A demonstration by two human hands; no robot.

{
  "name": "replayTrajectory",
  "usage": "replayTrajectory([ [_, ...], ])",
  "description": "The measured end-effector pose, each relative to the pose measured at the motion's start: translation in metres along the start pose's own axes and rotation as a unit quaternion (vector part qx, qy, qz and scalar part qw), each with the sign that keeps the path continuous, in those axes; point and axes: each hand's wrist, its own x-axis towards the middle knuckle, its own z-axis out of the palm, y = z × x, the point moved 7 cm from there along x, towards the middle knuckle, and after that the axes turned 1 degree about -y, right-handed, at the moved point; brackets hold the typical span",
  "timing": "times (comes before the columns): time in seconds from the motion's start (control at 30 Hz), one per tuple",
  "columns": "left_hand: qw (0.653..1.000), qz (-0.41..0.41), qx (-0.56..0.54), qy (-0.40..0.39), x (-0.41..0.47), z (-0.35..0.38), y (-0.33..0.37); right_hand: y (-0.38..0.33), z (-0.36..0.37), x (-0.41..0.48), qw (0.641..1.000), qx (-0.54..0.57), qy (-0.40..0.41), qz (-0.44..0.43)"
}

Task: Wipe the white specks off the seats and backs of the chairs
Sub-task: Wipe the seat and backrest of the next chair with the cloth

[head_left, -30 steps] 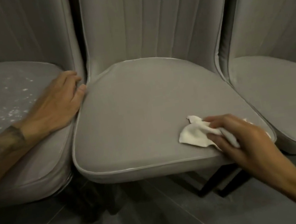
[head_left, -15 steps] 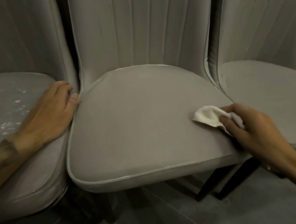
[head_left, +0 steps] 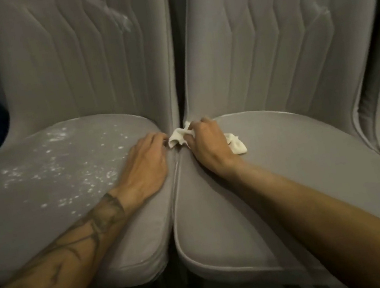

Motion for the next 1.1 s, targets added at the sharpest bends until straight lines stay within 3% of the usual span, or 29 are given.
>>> replayTrajectory([
  [0.07,1.000,-0.004,-0.013,0.002,-0.001,0.000,-0.001,-0.005,0.005,0.003,1.000,0.021,0.000,0.004],
  [0.2,1.000,-0.011,-0.014,-0.004,-0.002,0.001,-0.003,-0.005,0.006,-0.038,0.995,0.042,-0.051,-0.072],
  [0.4,1.000,-0.016,-0.020,0.004,-0.003,0.000,-0.003,0.002,0.002,0.003,1.000,-0.005,-0.013,0.008],
  [0.57,1.000,-0.016,-0.011,0.003,-0.002,0.003,-0.005,-0.017,0.002,-0.071,0.993,0.015,-0.072,-0.097],
  [0.77,1.000,-0.004,-0.016,0.008,-0.004,0.000,-0.004,-0.018,0.001,-0.016,0.999,-0.012,-0.028,-0.018],
  [0.97,1.000,-0.021,-0.018,0.000,-0.002,0.005,-0.007,-0.042,-0.009,-0.094,0.980,0.029,-0.130,-0.151],
  [1.03,1.000,-0.018,-0.017,-0.004,-0.002,0.004,-0.006,-0.040,-0.014,-0.071,0.981,0.007,-0.130,-0.146],
  [1.1,1.000,-0.016,-0.014,-0.006,-0.002,0.004,-0.007,-0.032,-0.014,-0.042,0.991,-0.022,-0.096,-0.088],
])
